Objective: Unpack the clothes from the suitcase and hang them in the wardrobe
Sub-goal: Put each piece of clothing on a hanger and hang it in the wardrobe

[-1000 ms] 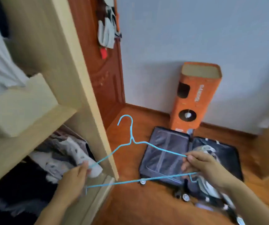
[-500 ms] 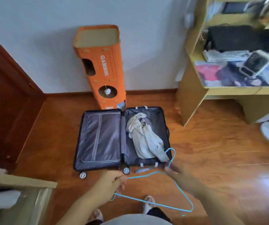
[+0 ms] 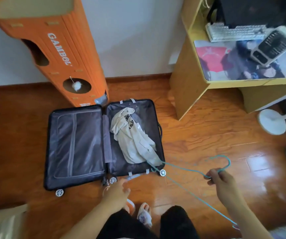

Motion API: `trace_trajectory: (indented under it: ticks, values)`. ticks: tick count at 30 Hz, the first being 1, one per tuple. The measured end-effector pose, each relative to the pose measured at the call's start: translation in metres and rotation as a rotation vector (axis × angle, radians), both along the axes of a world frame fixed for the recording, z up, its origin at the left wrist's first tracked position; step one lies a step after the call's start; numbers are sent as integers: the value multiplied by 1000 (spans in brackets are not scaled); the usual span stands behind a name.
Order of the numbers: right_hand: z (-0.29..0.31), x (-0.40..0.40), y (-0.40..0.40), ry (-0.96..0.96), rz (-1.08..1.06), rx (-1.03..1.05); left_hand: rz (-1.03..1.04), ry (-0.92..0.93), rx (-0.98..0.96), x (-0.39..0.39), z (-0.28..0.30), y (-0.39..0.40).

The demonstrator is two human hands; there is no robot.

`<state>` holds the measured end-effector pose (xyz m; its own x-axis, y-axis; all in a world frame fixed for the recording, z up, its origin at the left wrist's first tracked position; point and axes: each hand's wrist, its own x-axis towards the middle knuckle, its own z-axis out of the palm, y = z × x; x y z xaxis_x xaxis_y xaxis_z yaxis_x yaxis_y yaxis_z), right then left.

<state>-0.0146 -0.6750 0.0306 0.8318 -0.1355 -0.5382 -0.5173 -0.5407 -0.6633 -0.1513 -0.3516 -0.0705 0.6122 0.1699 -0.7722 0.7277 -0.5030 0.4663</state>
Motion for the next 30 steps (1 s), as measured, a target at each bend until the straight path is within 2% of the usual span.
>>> trace_trajectory:
  ticks: [4,7,10,13,17,21,24,28,30]
  values:
    - [-22,82,-2,-47,1,-28,-112,189,5,65,-22,16]
    - [-79,143,7,-18,20,-12,-6,175,73,116,-45,24]
    - [-161,201,25,60,67,7,130,175,100,156,-91,15]
    - [-252,262,49,125,195,27,273,200,86,198,-164,-7]
    - [-353,328,80,127,332,62,405,219,24,259,-299,-31]
    - [-417,350,89,137,397,81,594,286,210,320,-415,-29]
    - [-439,349,82,140,431,65,724,249,344,359,-471,-19]
    - [-447,327,74,165,466,15,602,240,441,350,-504,-3]
    - [-443,315,74,198,449,-12,732,150,349,331,-495,-2]
